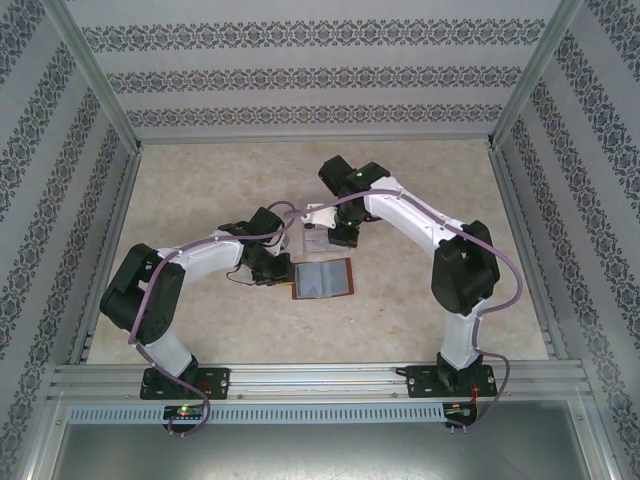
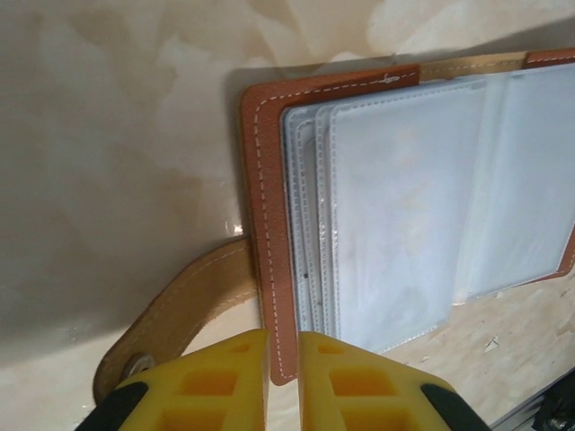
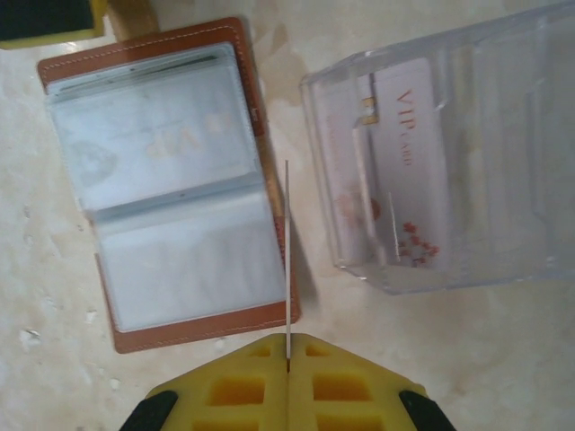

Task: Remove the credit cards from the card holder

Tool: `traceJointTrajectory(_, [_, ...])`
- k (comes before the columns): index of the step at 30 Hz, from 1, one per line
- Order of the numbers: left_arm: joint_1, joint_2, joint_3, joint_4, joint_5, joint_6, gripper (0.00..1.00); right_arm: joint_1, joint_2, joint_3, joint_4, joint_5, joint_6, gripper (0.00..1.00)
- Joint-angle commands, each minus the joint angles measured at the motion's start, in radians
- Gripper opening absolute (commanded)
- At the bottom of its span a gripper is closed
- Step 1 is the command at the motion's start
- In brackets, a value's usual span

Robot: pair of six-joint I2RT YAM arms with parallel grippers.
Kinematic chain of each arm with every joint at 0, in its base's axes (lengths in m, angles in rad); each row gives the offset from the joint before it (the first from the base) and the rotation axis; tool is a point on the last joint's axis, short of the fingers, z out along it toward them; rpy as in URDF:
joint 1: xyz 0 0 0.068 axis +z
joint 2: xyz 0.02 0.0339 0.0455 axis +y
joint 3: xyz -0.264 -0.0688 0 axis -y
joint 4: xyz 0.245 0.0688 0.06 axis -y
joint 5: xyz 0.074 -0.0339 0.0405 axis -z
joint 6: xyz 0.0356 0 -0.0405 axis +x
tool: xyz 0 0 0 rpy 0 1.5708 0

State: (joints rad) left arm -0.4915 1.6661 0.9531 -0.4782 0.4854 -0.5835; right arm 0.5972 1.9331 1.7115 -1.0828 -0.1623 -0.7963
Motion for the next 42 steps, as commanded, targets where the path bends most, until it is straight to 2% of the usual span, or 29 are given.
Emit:
traceJointTrajectory(1, [0.017, -0.029, -0.014, 0.01, -0.009, 0.003, 0.15, -0.014, 0.057, 0.1, -0.111, 0.01, -0.112, 0.0])
traceJointTrajectory(14, [0.042, -0.016, -0.014, 0.007, 0.008, 0.013, 0.16, -0.045, 0.321, 0.534, -0.324, 0.024, -0.213, 0.0])
traceJointTrajectory(20, [0.056, -0.018, -0.016, -0.006, 0.008, 0.019, 0.16, -0.047, 0.418, 0.679, -0.371, 0.022, -0.24, 0.0])
traceJointTrajectory(31, [0.064, -0.039, -0.028, -0.026, -0.004, 0.01, 0.16, -0.053, 0.538, 0.797, -0.386, 0.014, -0.282, 0.0])
traceJointTrajectory(42, [0.065, -0.047, -0.032, -0.025, -0.01, -0.003, 0.16, -0.054, 0.571, 0.803, -0.421, -0.053, -0.289, 0.0])
